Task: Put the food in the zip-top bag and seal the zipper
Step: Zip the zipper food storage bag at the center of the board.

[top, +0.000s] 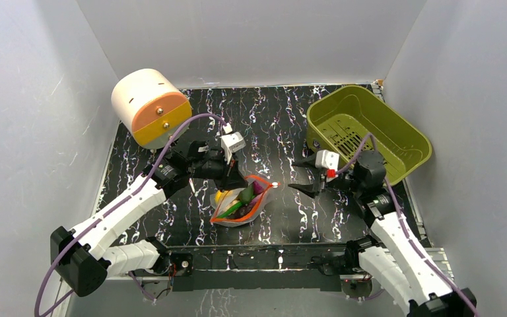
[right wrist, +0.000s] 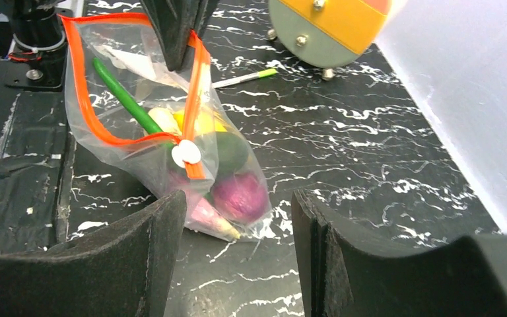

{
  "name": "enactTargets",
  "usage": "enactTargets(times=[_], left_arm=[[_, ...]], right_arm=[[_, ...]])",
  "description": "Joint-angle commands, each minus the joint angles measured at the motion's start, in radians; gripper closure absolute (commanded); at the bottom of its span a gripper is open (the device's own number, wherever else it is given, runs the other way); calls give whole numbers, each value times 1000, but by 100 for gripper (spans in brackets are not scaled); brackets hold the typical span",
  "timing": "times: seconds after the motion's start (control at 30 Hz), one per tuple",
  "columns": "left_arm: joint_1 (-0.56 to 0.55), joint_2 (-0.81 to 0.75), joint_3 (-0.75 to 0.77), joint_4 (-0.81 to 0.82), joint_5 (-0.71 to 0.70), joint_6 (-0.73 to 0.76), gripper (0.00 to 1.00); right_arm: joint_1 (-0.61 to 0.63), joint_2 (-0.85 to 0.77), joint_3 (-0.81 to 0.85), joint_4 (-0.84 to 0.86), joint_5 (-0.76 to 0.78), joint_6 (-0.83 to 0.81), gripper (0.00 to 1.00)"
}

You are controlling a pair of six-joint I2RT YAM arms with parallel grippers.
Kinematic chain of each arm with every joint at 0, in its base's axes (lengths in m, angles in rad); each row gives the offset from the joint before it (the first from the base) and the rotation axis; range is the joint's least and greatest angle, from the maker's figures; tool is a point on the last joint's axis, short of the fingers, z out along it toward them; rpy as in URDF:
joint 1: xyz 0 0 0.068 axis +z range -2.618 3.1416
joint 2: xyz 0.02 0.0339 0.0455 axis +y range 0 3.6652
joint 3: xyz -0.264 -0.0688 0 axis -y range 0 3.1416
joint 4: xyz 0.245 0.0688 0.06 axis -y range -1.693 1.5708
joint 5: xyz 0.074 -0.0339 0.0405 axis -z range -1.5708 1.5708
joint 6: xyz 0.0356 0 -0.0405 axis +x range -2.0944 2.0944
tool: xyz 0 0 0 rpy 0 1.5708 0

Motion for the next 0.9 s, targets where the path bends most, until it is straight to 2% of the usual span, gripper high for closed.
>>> enactTargets(times=[0.0,0.2,0.37,0.6,0.7,0.8,0.87], left_arm=[[4,-11,29,16,61,10,100],[5,-4,46,-17,77,34,100],[5,8,59,-50,80,57,100],[5,10,59,-48,85,59,100],[5,15,63,-47,87,58,100],[5,15,65,-53,90,63,100],[5,12,70,-70,78,72,97]], right_arm=[[123,51,-6,123,99,-57,43],[272,137,-6,154,198,-121,43],[301,179,-35,195,200,-132,47],[306,136,-69,187,230,-144,54],[306,123,-74,188,222,-134,71],[306,108,-79,205,216,-93,97],[306,95,-79,217,222,-41,100]])
